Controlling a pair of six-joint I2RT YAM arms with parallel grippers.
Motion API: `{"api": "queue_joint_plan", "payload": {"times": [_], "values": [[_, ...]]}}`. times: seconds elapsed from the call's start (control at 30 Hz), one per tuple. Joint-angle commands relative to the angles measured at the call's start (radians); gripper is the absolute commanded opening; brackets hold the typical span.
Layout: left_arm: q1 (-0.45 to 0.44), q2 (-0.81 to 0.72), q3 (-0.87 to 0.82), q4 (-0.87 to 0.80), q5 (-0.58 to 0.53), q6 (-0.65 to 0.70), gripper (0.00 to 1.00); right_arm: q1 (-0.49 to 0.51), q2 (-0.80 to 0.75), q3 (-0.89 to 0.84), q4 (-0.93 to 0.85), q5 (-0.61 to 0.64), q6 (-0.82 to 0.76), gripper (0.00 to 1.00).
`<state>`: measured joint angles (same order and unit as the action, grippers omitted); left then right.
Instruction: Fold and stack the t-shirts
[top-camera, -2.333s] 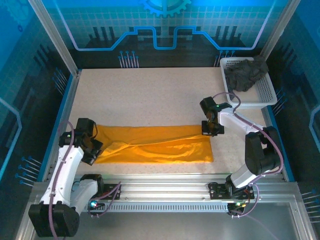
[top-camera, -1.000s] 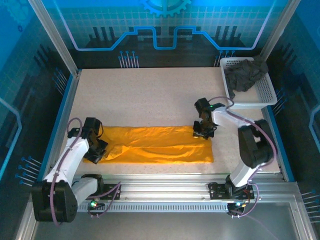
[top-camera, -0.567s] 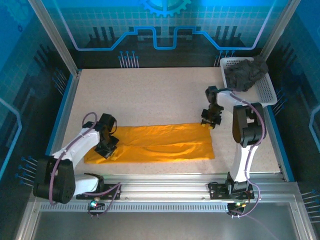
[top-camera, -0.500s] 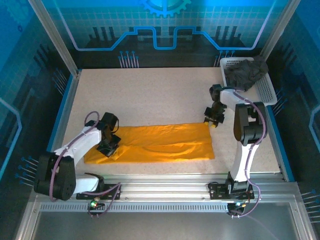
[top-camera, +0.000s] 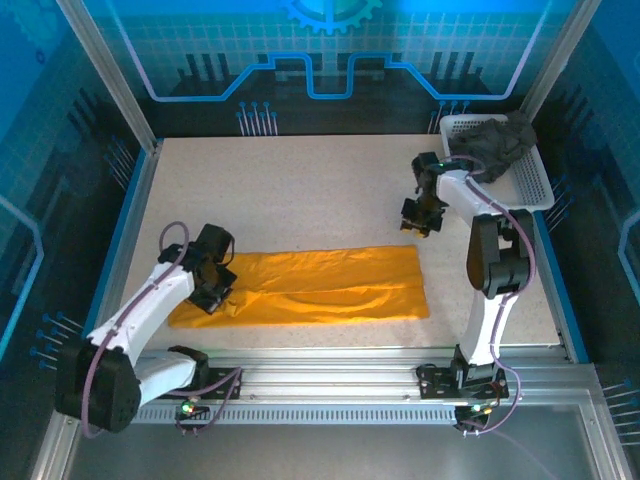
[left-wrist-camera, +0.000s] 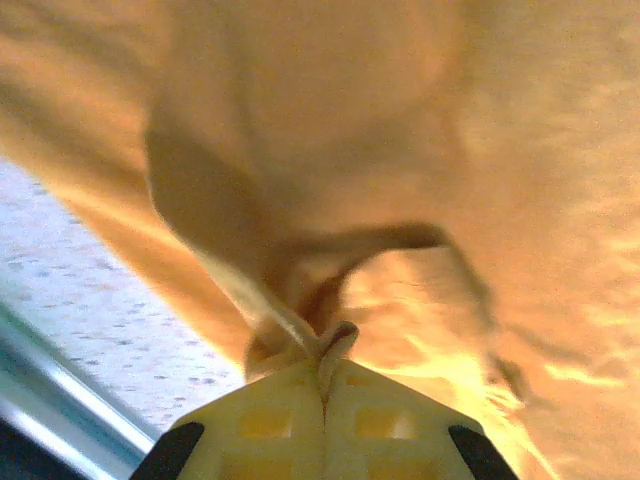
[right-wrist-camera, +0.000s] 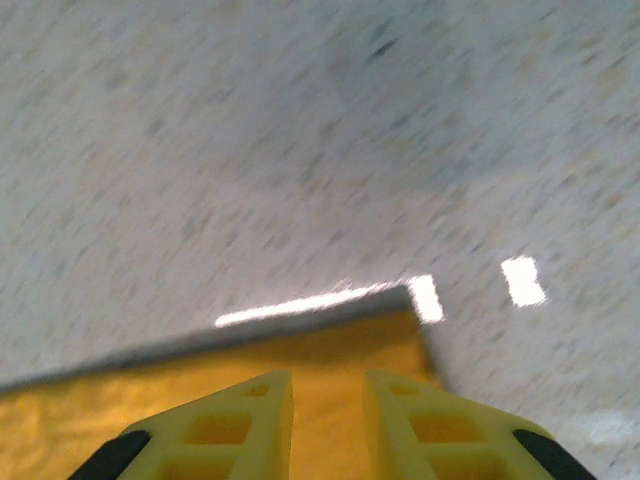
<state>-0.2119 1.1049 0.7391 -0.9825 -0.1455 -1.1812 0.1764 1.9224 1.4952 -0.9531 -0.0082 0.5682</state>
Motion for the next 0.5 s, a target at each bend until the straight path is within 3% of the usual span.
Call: {"api": "queue_joint_plan", "payload": {"times": [0.0, 0.07, 0.1, 0.17, 0.2, 0.3, 0.47], "values": [[0.043, -0.069, -0.069, -0.122, -0.05, -0.02, 0.03, 0.065, -0.08, -0.08, -0.001, -0.003, 0.033, 0.27], [0.054, -0.1, -0.085, -0.123, -0.041, -0.015, 0.05, 0.101, -0.104, -0.115, 0.003, -0.005, 0.046, 0.27], [0.058, -0.108, -0.085, -0.122, -0.035, -0.012, 0.13, 0.115, -0.109, -0.131, 0.006, -0.01, 0.052, 0.27], [0.063, -0.105, -0.062, -0.123, -0.031, 0.006, 0.49, 0.141, -0.116, -0.162, 0.018, -0.035, 0.067, 0.27], [0.063, -0.098, -0.036, -0.126, -0.037, 0.017, 0.59, 0.149, -0.117, -0.177, 0.026, -0.057, 0.075, 0.27], [0.076, -0.062, 0.052, -0.083, -0.042, 0.067, 0.62, 0.175, -0.108, -0.202, 0.045, -0.11, 0.097, 0.27], [0.163, 0.124, 0.133, 0.053, 0.04, 0.128, 0.51, 0.184, -0.023, -0.188, 0.031, -0.15, 0.122, 0.27]]}}
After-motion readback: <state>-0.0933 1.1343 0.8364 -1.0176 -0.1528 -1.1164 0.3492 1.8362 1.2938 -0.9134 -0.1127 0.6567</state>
